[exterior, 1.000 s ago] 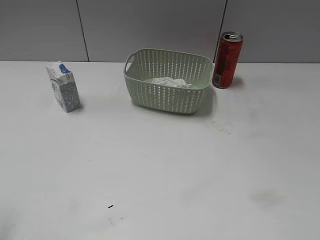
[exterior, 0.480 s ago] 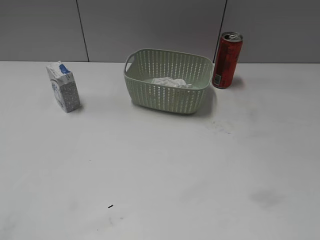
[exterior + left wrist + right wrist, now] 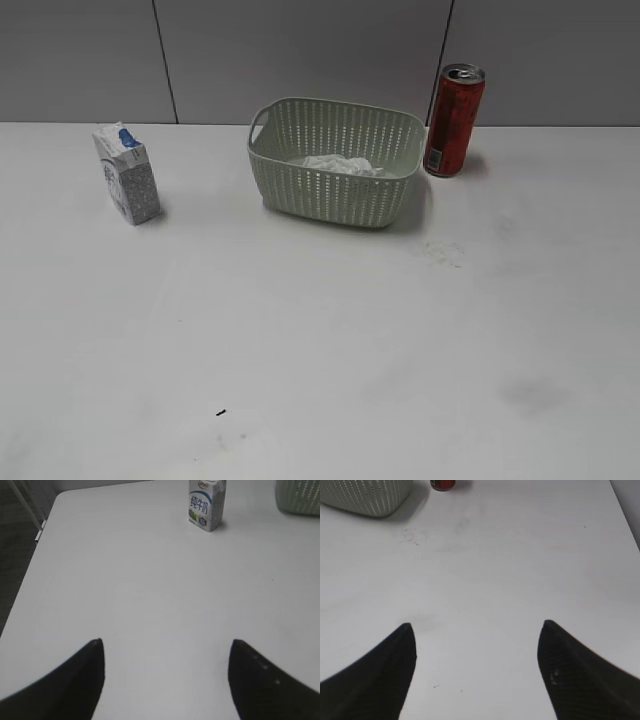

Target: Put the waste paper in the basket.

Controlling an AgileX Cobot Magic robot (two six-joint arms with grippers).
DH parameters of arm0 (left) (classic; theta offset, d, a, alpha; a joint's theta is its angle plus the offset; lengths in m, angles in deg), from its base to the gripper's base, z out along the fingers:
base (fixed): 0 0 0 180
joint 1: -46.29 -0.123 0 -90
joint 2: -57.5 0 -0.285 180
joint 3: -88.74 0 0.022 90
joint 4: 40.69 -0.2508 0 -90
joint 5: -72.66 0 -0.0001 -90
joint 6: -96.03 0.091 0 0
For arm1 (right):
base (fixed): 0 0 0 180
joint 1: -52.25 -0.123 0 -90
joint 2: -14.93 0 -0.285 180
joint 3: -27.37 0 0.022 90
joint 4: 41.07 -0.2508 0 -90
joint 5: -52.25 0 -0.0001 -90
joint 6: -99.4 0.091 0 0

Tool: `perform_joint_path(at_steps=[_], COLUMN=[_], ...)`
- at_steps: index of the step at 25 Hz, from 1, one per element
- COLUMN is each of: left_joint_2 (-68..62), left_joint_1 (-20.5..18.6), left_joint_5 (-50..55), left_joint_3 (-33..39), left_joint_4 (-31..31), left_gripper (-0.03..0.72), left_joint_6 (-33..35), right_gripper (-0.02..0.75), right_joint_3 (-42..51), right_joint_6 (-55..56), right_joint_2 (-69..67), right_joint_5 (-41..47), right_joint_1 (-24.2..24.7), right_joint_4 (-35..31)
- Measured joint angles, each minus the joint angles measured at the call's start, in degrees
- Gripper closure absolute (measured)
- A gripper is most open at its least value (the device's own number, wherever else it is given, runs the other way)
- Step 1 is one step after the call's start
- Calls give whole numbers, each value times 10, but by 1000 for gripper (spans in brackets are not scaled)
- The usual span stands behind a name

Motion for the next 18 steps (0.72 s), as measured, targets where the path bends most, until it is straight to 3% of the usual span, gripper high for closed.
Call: perform_joint_path(at_steps=[18], left_joint_2=[0], left_joint_1=[5], left_joint_5=[-91], left_joint_3=[29], left_joint_4=[0], left_gripper=[123], left_joint_6=[-32], right_gripper=[166], right_joint_3=[0], right_joint_6=[0], right_joint_2=[0], right_joint_5=[0], right_joint_1=[0], right_joint_4=[0])
